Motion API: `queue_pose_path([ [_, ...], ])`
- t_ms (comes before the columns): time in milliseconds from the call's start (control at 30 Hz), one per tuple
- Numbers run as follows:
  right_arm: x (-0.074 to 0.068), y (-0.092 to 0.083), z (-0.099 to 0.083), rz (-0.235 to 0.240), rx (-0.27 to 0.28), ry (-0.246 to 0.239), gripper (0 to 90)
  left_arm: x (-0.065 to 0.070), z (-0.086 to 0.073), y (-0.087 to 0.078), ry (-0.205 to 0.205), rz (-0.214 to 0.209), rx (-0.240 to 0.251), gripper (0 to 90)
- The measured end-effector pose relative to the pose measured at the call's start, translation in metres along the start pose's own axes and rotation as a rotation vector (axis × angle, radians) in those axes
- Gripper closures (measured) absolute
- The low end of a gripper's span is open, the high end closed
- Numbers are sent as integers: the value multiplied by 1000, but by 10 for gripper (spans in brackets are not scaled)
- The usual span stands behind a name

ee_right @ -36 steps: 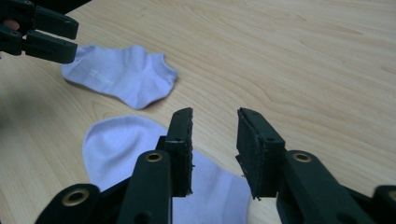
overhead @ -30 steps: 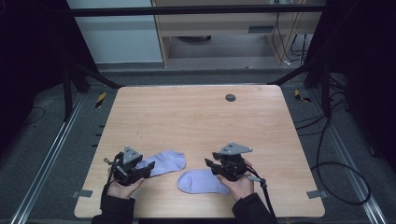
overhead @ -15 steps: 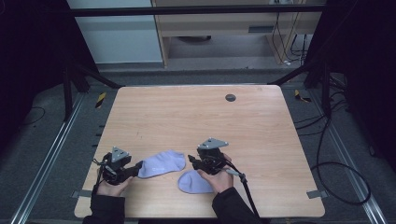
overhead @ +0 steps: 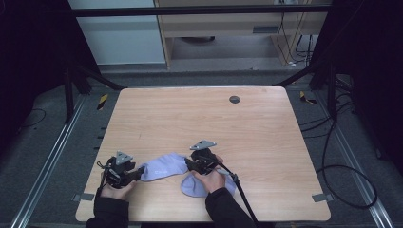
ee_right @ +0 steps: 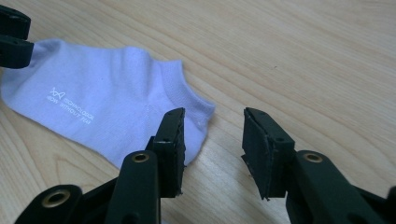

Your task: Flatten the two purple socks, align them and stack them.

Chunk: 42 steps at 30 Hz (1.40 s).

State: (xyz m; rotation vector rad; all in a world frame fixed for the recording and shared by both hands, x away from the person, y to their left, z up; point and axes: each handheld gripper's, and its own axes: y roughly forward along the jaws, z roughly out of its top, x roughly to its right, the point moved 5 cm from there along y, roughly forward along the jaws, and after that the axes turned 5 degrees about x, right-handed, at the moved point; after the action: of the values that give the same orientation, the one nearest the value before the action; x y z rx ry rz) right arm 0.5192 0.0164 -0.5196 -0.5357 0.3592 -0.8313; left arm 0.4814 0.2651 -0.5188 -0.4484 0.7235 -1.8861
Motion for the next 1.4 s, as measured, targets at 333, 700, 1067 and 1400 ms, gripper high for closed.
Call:
queue_pose_path([
  [333, -10, 19, -2, 0, -23, -7, 613, 0, -4, 3, -17, -8, -50, 688],
  [700, -16, 21, -5, -35, -60, -24, 817, 2, -4, 6, -49, -18, -72, 864],
  [1067, -18, 6, 6, 9, 10, 30, 884, 3, 11, -10, -73, -40, 32, 872],
  [1400, -12, -29, 20, 26, 73, 5, 884, 24, 31, -21, -59, -80, 110, 871],
])
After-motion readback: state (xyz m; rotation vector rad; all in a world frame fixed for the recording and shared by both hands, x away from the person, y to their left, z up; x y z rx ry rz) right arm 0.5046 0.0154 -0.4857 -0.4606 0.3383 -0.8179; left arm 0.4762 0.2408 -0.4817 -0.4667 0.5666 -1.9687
